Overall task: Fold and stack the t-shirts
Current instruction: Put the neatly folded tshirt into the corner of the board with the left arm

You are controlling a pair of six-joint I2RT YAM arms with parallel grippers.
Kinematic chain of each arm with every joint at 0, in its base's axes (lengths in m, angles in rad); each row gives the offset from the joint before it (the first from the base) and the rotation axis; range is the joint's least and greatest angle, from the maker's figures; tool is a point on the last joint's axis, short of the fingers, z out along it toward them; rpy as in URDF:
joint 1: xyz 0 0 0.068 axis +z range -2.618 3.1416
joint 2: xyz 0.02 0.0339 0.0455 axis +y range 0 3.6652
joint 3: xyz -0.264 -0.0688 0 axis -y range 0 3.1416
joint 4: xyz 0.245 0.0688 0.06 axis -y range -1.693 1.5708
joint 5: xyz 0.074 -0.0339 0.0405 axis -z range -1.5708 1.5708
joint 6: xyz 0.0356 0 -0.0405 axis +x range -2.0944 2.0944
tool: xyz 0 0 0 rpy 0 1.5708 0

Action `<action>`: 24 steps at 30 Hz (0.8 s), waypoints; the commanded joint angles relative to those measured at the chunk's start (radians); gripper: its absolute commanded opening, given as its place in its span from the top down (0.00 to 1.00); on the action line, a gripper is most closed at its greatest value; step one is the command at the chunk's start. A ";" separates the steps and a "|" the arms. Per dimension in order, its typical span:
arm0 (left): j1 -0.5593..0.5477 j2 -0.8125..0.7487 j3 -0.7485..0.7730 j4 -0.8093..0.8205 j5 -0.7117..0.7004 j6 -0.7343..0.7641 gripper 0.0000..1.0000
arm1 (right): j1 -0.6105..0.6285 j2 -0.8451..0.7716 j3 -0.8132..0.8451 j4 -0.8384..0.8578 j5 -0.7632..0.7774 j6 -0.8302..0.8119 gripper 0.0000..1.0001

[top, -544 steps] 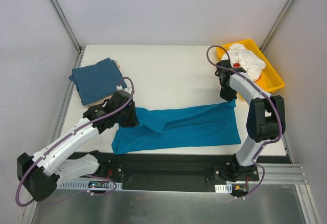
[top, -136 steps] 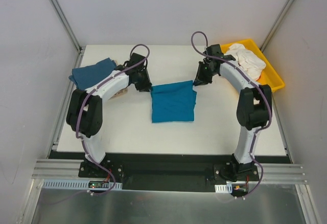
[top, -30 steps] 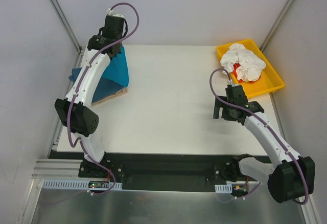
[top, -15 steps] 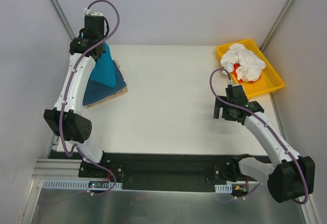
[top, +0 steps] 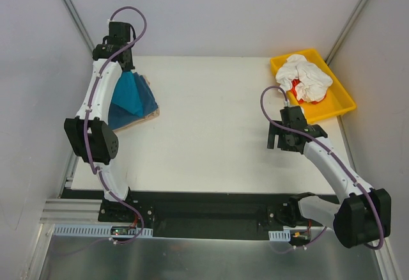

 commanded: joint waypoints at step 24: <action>0.057 0.051 0.024 0.021 0.000 -0.134 1.00 | -0.006 0.035 0.019 -0.010 0.020 -0.010 0.03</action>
